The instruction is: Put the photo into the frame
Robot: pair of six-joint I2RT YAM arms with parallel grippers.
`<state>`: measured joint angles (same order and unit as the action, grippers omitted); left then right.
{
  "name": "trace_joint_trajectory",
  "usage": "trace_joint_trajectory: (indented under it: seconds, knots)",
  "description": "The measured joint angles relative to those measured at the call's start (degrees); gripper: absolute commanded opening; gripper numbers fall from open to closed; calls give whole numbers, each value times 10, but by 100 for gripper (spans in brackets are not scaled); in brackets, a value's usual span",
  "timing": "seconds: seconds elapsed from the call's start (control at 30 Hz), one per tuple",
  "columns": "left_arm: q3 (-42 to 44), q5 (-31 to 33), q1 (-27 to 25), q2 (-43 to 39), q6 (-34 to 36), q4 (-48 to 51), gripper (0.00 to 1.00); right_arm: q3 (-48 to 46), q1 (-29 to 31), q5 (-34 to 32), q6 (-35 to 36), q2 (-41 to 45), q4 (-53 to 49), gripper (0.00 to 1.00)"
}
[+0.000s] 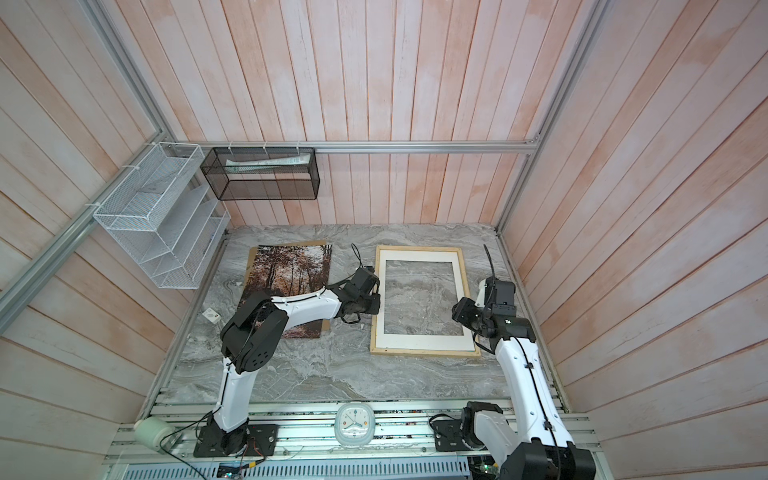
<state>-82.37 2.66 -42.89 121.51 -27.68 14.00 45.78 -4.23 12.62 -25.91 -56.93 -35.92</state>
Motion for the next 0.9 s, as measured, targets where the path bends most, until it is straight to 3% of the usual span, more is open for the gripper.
trace_joint_trajectory:
  seconds: [0.2, 0.57, 0.9]
  knots:
    - [13, -5, 8, -2, -11, -18, 27, 0, 0, 2, 0, 0, 0, 56]
    - [68, 14, 40, -35, -23, -33, 27, -3, 0, 7, 0, -3, 8, 54]
    - [109, 28, 56, -61, -43, -48, 25, -64, 0, 18, -14, -32, 70, 49]
